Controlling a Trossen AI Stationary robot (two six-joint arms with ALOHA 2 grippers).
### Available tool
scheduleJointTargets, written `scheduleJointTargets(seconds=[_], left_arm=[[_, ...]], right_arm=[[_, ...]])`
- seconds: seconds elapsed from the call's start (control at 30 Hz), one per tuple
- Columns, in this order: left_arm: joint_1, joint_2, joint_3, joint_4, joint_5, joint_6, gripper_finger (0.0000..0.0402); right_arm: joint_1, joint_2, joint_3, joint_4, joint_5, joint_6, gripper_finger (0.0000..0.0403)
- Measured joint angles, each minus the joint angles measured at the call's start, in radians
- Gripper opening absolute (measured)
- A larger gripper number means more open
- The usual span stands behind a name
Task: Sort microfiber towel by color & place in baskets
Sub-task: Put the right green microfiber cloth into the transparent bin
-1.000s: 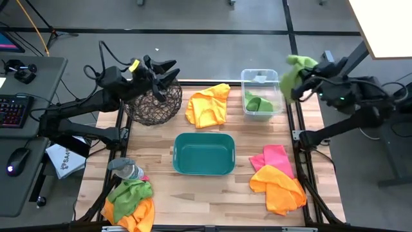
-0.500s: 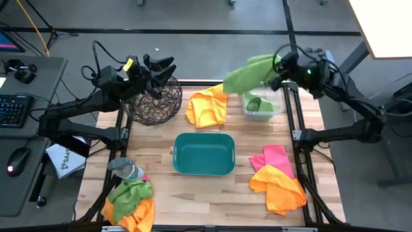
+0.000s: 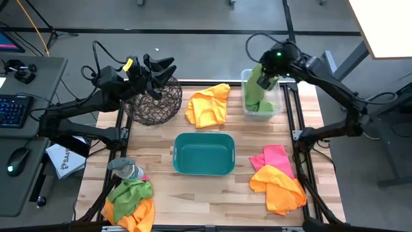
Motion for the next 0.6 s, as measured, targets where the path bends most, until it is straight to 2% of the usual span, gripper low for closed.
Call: scheduleJointTargets(seconds=[0.13,0.27,0.4,0.6], left_arm=[[0.0,0.0,0.0,0.0,0.0,0.001,0.0186],[0.0,0.0,0.0,0.0,-0.015,0.002,0.0186],[0.0,0.0,0.0,0.0,-0.02,0.002,0.0186],[0.0,0.0,0.0,0.0,-0.021,0.001,0.0186]], right_arm=[[-0.022,0.033,0.0,-0.091,-0.02,-0.026,0.0],[-0.053,0.073,0.0,-0.122,-0.164,-0.029,0.0],[-0.079,0.146,0.0,-0.166,-0.25,-0.081,0.0],[-0.129,0.283,-0.001,-0.226,-0.291,-0.184,0.0]])
